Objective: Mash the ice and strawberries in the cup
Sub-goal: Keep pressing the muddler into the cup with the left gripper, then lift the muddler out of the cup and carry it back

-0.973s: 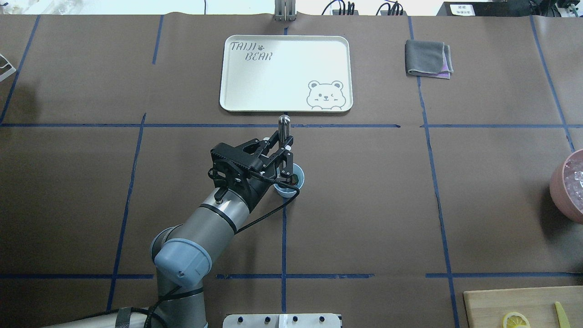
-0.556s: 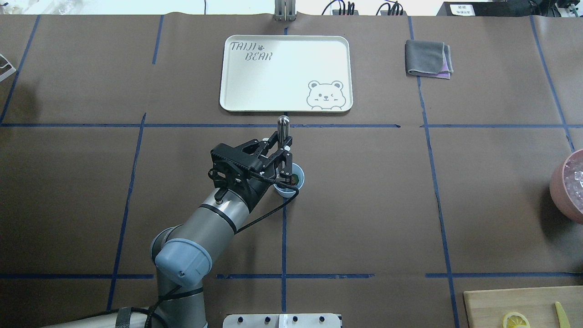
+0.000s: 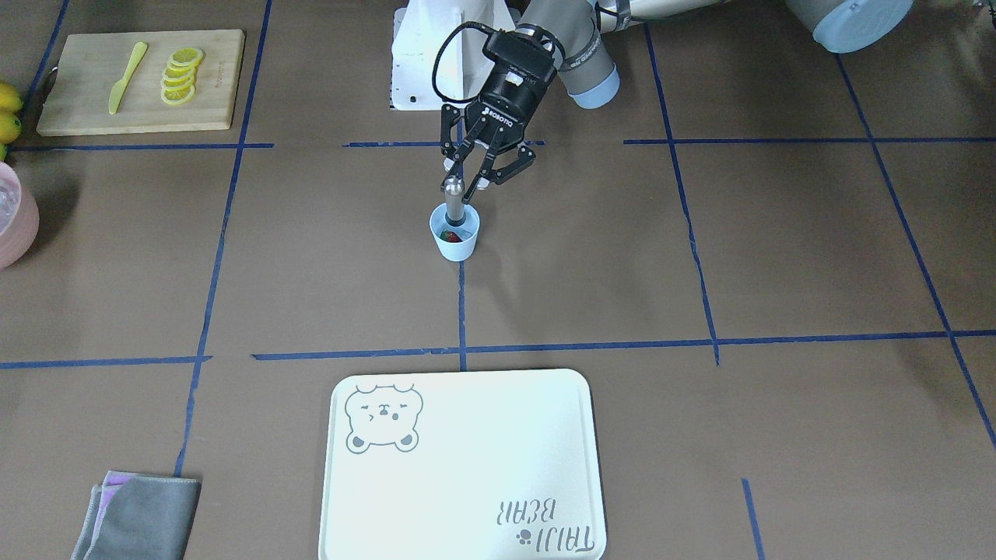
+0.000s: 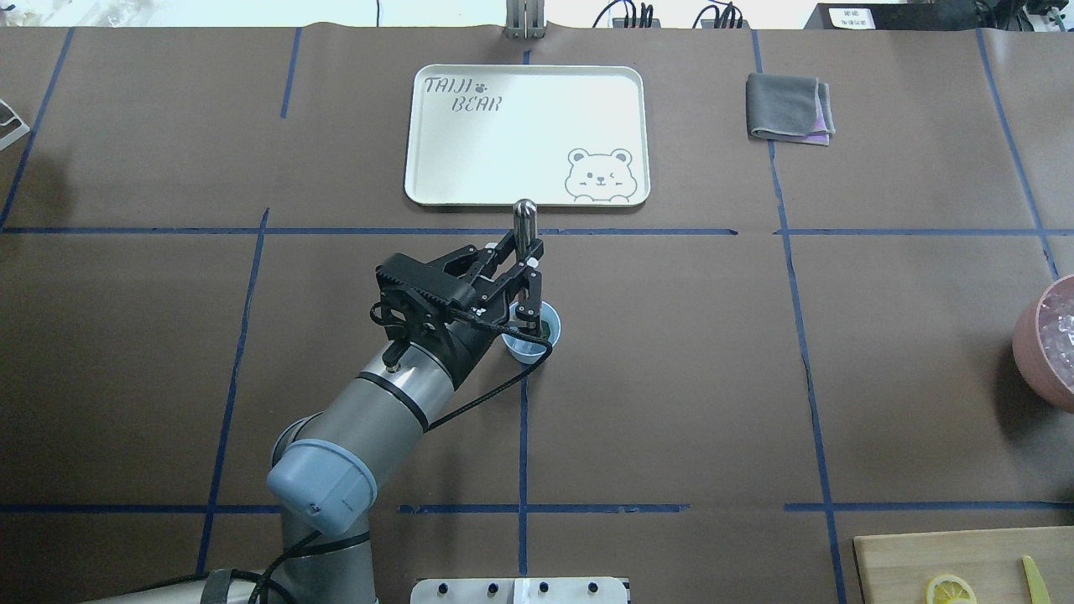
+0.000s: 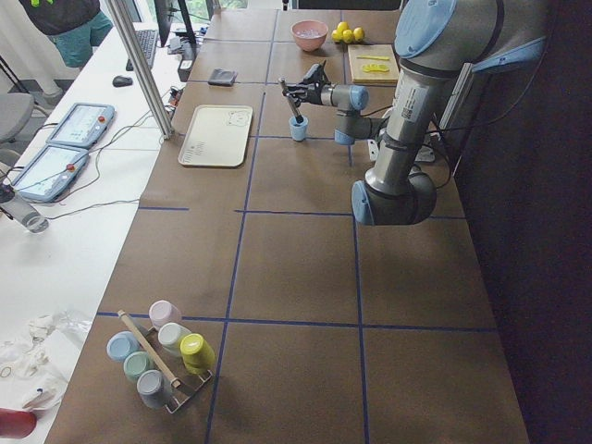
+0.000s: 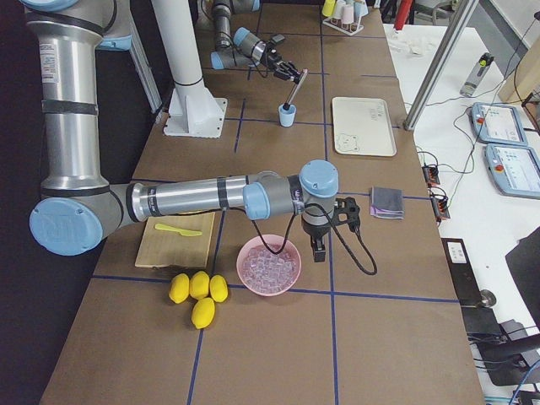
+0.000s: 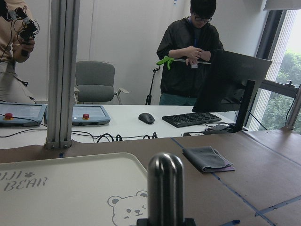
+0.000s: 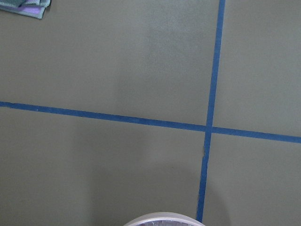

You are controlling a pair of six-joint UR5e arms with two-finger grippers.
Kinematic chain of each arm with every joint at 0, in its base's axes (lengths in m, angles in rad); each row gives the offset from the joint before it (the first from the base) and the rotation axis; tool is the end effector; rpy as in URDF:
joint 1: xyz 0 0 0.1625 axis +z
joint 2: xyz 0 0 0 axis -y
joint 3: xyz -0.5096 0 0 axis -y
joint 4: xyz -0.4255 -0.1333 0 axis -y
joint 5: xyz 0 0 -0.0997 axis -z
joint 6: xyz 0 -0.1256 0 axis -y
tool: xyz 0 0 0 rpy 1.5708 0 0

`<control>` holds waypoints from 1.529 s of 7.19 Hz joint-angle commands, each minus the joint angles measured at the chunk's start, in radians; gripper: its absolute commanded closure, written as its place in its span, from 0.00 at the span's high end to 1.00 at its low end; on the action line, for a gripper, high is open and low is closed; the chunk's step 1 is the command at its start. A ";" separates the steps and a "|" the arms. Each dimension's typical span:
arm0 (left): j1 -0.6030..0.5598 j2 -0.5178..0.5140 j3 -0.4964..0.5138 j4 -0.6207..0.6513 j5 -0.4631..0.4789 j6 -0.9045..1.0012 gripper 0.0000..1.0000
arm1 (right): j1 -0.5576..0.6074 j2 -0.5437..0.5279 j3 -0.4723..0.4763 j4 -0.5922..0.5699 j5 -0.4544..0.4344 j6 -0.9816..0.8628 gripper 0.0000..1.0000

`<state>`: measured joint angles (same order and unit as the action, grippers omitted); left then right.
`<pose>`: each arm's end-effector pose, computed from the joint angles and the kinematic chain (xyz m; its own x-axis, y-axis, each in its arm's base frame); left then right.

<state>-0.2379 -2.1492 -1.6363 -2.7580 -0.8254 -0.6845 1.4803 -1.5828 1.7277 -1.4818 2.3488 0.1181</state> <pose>0.6117 -0.3732 0.2137 0.4695 0.4719 -0.7462 0.7060 0.3069 0.6383 -0.0032 -0.5345 0.6745 0.7002 -0.1107 0.7053 0.0054 0.9887 0.1497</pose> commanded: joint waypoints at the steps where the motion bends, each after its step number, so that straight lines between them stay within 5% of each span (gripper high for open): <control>1: -0.021 0.005 -0.080 0.014 -0.004 0.020 0.00 | 0.000 0.000 0.001 0.002 0.000 0.000 1.00; 3: -0.081 0.006 -0.209 0.110 -0.029 0.076 0.00 | 0.000 0.000 0.003 0.002 0.000 0.000 1.00; 5: -0.168 0.032 -0.212 0.184 -0.101 -0.021 0.00 | 0.000 0.001 0.004 0.003 -0.002 -0.002 1.00; 7: -0.339 0.093 -0.212 0.236 -0.335 -0.111 0.00 | 0.000 0.007 0.007 0.003 -0.003 0.000 1.00; 11: -0.677 0.166 -0.209 0.660 -0.879 -0.164 0.00 | 0.000 0.015 0.000 0.002 0.000 0.002 1.00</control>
<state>-0.8242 -2.0000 -1.8477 -2.2391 -1.5443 -0.8475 1.4803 -1.5718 1.7279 -1.4801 2.3478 0.1191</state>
